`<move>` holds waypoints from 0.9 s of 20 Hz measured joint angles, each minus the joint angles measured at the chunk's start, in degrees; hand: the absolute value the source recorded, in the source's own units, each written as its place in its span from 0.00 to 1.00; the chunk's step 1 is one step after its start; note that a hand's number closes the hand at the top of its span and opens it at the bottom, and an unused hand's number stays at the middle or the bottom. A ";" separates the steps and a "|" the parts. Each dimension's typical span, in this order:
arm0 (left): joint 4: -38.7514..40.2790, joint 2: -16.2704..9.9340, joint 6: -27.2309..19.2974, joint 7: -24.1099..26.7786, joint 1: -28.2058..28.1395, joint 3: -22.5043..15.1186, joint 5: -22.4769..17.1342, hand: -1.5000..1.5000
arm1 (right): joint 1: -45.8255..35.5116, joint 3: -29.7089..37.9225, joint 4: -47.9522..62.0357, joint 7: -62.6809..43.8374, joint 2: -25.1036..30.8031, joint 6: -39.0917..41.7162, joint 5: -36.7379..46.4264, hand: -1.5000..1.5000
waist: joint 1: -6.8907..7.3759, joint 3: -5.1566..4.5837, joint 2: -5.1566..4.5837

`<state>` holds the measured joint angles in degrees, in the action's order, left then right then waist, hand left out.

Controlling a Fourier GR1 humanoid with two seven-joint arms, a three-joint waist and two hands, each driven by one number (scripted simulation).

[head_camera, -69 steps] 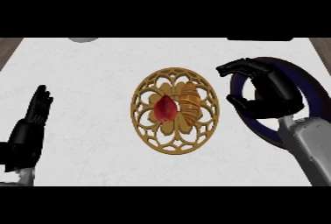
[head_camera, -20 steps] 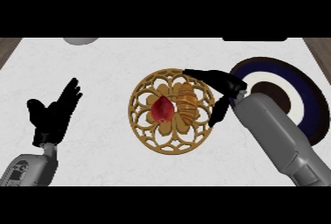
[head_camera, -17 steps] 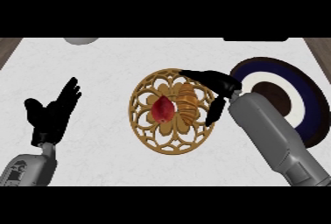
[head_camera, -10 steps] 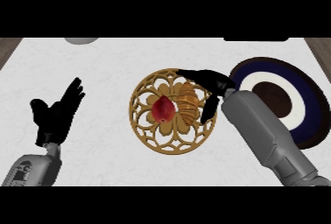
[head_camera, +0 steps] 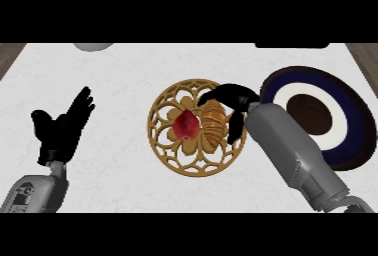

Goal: Pick the croissant from the placemat and place it in the plate

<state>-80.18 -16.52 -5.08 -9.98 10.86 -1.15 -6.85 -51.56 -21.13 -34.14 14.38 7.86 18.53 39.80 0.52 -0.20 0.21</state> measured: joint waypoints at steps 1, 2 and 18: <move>-0.40 -0.01 0.21 0.00 -0.49 0.28 -0.12 0.50 | 0.31 -0.30 -0.94 0.51 0.03 0.45 0.52 1.00 | -0.09 -0.02 0.09; -0.86 0.07 0.46 -0.02 -0.87 0.29 -0.15 0.50 | 0.61 -0.48 -0.98 1.60 -0.02 -0.13 1.15 1.00 | -0.07 -0.07 0.22; 0.49 0.75 1.02 0.88 -2.17 2.90 1.06 0.50 | 10.15 3.01 -18.76 -3.75 -2.39 -5.15 3.02 1.00 | -2.49 -0.03 0.81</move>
<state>-79.69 -15.76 -4.06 -9.10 8.70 1.75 -5.79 -41.41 -18.12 -52.91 10.63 5.47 13.37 42.81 -1.97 -0.23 1.03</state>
